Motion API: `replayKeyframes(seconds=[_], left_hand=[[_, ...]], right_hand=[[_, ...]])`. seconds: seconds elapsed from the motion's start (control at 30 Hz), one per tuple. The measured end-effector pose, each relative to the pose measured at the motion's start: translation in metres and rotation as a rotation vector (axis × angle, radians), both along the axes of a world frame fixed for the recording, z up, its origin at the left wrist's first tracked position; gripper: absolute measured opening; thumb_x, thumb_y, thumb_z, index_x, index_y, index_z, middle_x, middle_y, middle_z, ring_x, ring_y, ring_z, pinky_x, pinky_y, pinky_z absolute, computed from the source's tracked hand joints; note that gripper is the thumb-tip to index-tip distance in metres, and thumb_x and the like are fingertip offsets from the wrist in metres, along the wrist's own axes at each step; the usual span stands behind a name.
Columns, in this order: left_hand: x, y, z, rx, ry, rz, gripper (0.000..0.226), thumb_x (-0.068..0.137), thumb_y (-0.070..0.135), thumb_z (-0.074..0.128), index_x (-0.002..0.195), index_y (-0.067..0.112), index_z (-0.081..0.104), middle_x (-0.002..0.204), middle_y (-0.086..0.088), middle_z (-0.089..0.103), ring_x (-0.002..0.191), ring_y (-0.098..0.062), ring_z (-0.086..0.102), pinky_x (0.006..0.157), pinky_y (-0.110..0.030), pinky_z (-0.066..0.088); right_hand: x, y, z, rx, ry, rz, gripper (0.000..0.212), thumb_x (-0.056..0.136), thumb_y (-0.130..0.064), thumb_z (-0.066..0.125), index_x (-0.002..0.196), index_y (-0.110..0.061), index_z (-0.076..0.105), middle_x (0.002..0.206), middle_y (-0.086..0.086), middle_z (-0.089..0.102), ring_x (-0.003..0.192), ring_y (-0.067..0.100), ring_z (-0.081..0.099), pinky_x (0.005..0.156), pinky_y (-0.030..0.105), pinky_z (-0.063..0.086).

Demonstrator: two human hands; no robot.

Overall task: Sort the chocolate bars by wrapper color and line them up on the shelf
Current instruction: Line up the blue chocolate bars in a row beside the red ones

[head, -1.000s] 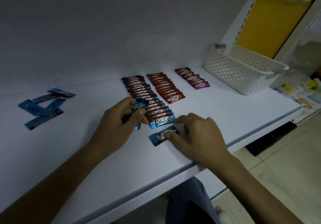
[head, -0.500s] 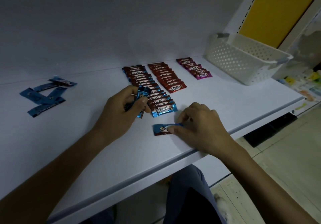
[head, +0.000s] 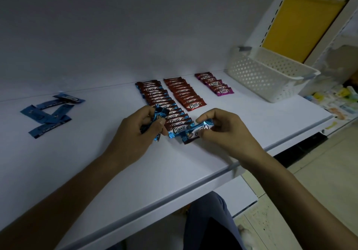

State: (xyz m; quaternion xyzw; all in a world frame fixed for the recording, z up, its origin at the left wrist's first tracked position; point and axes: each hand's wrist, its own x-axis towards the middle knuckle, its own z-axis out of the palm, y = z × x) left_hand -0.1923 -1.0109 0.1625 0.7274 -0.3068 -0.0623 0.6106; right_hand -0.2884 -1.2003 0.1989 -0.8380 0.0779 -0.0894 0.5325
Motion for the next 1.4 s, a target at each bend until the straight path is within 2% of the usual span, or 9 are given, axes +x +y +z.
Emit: replayKeyframes(seconds=[0.13, 0.3, 0.47, 0.67, 0.87, 0.93, 1.07, 1.2, 1.4], left_hand=[[0.001, -0.001, -0.001, 0.014, 0.007, 0.02, 0.015, 0.082, 0.038, 0.051, 0.089, 0.025, 0.055, 0.075, 0.021, 0.07, 0.072, 0.003, 0.064, 0.053, -0.012, 0.047], [0.006, 0.0, -0.004, -0.005, 0.029, 0.061, 0.004, 0.092, 0.022, 0.053, 0.092, 0.024, 0.056, 0.073, 0.016, 0.071, 0.068, 0.002, 0.064, 0.053, -0.011, 0.046], [0.005, -0.001, -0.002, -0.01, 0.039, 0.068, 0.015, 0.088, 0.028, 0.052, 0.099, 0.018, 0.057, 0.084, 0.005, 0.07, 0.071, 0.002, 0.065, 0.053, -0.011, 0.046], [0.003, 0.0, -0.001, -0.022, 0.052, 0.061, 0.026, 0.085, 0.034, 0.052, 0.102, 0.015, 0.057, 0.086, 0.003, 0.07, 0.068, 0.001, 0.064, 0.052, -0.011, 0.045], [0.002, -0.001, 0.001, -0.012, 0.057, 0.062, 0.02, 0.087, 0.031, 0.051, 0.1, 0.017, 0.056, 0.086, 0.004, 0.07, 0.069, 0.002, 0.064, 0.052, -0.01, 0.044], [0.003, 0.0, 0.0, 0.002, 0.052, 0.06, 0.006, 0.092, 0.017, 0.054, 0.098, 0.017, 0.056, 0.086, 0.004, 0.069, 0.068, 0.002, 0.064, 0.052, -0.01, 0.044], [0.005, 0.001, -0.003, 0.005, 0.022, 0.08, 0.022, 0.09, 0.002, 0.057, 0.095, 0.024, 0.057, 0.085, 0.007, 0.071, 0.069, 0.0, 0.064, 0.056, -0.012, 0.047], [0.006, 0.002, -0.003, -0.02, 0.02, 0.099, 0.026, 0.089, 0.006, 0.059, 0.106, 0.025, 0.053, 0.082, 0.009, 0.074, 0.068, -0.005, 0.066, 0.054, -0.015, 0.049], [0.005, 0.002, -0.001, -0.005, 0.003, 0.102, 0.011, 0.084, 0.019, 0.063, 0.084, 0.017, 0.052, 0.077, 0.017, 0.071, 0.064, -0.005, 0.065, 0.051, -0.014, 0.047]], right_hand=[[0.006, -0.001, 0.001, 0.084, -0.019, -0.019, 0.012, 0.085, -0.003, 0.063, 0.084, -0.014, 0.069, 0.091, 0.01, 0.072, 0.097, 0.038, 0.061, 0.087, 0.055, 0.05], [0.013, -0.005, 0.007, 0.06, -0.049, -0.021, 0.012, 0.087, 0.0, 0.059, 0.089, -0.007, 0.068, 0.085, 0.007, 0.07, 0.078, 0.009, 0.063, 0.07, 0.025, 0.054], [0.017, -0.011, 0.008, -0.541, -0.001, 0.138, 0.021, 0.088, -0.019, 0.065, 0.104, -0.026, 0.055, 0.092, -0.015, 0.061, 0.083, 0.005, 0.06, 0.067, 0.019, 0.052], [0.021, -0.007, -0.006, -0.707, 0.039, 0.352, 0.034, 0.085, -0.033, 0.068, 0.118, -0.026, 0.065, 0.113, -0.012, 0.065, 0.086, -0.004, 0.052, 0.078, 0.026, 0.051], [0.01, -0.016, -0.007, -0.963, 0.05, 0.183, 0.028, 0.086, -0.048, 0.059, 0.11, -0.034, 0.068, 0.107, -0.014, 0.06, 0.097, 0.007, 0.046, 0.086, 0.034, 0.038], [0.009, -0.016, -0.009, -0.93, 0.058, 0.179, 0.021, 0.085, -0.046, 0.062, 0.104, -0.036, 0.067, 0.105, -0.015, 0.06, 0.096, 0.006, 0.045, 0.086, 0.034, 0.039], [0.013, -0.012, -0.018, -0.919, -0.059, 0.083, 0.021, 0.083, -0.042, 0.066, 0.103, -0.034, 0.066, 0.106, -0.013, 0.06, 0.099, 0.009, 0.047, 0.083, 0.031, 0.036], [0.02, -0.007, -0.025, -0.972, -0.16, -0.006, 0.022, 0.084, -0.036, 0.067, 0.105, -0.03, 0.066, 0.108, -0.008, 0.062, 0.1, 0.015, 0.05, 0.077, 0.028, 0.03], [0.023, -0.005, -0.03, -0.957, -0.186, -0.004, 0.027, 0.083, -0.036, 0.068, 0.109, -0.028, 0.069, 0.105, -0.006, 0.065, 0.097, 0.017, 0.053, 0.075, 0.028, 0.027]])
